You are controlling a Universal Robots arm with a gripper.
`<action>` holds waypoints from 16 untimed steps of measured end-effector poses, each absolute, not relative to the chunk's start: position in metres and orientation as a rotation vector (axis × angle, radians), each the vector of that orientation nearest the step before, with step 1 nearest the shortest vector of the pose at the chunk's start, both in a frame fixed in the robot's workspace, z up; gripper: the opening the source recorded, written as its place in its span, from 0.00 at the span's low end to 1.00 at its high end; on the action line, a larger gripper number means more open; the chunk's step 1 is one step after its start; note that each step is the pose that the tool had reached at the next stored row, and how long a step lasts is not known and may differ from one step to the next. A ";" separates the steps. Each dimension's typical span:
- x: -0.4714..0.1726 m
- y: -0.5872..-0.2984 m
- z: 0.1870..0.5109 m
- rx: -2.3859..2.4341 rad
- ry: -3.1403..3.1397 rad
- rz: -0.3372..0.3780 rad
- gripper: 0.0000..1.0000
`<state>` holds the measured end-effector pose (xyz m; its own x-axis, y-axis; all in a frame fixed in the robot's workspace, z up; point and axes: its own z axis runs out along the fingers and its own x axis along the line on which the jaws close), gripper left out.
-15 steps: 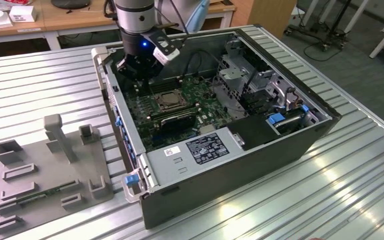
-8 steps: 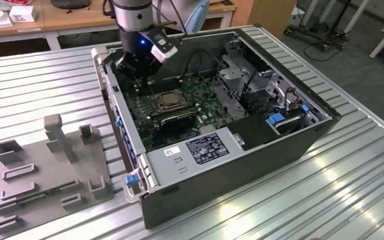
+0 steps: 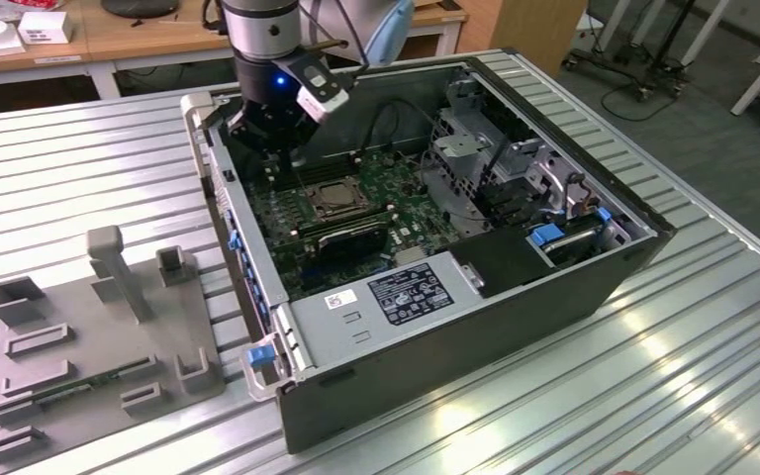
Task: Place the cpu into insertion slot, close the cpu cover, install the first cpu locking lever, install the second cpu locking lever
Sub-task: 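Install the first cpu locking lever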
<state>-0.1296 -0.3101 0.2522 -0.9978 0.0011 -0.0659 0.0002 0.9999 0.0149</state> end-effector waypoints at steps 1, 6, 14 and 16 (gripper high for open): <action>-0.130 -0.310 0.252 0.001 3.075 0.023 0.11; -0.130 -0.310 0.254 0.002 3.075 0.025 0.11; -0.130 -0.310 0.255 0.003 3.075 0.025 0.11; -0.130 -0.309 0.256 0.003 3.075 0.025 0.11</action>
